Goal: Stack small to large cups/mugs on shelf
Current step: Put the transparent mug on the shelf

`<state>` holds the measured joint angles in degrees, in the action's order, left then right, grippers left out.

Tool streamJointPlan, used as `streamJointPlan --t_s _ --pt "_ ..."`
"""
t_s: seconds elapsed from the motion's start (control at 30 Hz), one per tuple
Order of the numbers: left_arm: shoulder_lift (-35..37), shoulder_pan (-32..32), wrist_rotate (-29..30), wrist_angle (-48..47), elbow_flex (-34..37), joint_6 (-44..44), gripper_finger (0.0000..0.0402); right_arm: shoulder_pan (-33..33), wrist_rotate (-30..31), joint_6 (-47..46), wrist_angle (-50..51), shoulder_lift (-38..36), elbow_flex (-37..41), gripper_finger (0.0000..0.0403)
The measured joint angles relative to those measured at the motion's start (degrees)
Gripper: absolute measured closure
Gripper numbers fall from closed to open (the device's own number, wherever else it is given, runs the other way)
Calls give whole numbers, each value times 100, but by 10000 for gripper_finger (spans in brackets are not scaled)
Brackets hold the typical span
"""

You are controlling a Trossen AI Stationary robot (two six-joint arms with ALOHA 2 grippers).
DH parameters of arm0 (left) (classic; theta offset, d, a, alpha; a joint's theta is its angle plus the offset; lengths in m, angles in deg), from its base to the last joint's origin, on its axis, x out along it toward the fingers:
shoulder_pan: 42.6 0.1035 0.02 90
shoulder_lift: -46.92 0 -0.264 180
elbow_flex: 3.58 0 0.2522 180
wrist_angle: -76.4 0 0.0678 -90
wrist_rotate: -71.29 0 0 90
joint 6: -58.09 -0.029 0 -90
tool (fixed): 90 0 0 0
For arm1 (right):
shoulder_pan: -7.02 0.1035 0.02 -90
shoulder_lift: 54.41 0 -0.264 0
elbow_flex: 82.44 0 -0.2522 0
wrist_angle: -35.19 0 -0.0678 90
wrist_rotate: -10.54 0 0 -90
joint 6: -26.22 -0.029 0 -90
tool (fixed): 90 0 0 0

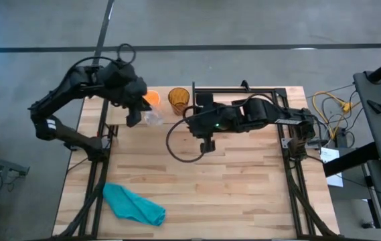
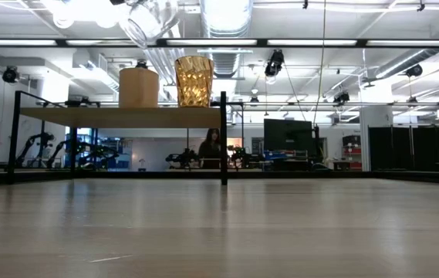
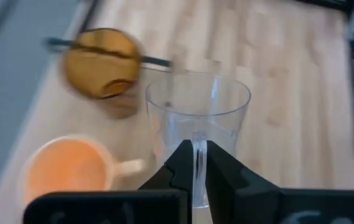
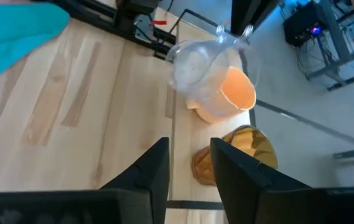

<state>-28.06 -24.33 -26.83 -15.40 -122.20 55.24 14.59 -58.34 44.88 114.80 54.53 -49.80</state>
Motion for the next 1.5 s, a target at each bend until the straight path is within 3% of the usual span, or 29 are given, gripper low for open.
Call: streamJointPlan --t_s 0.13,0.37,0.63,0.77,1.13,1.5 --pt "323 -49 951 -26 0 485 400 2 11 -176 -4 -65 -2 294" --pt "795 -121 1958 -154 22 1292 400 0 11 -174 18 -48 2 296" --pt "1119 -123 3433 -958 75 2313 400 0 9 -219 184 -47 4 298" --pt "1354 -123 3506 -752 550 2516 400 0 9 -219 186 -47 9 302" --pt "2565 -138 3566 1372 3006 2527 400 0 4 -237 302 -47 11 303" --pt "3180 -139 3754 1410 3419 2658 400 -19 0 -410 383 -45 11 303"
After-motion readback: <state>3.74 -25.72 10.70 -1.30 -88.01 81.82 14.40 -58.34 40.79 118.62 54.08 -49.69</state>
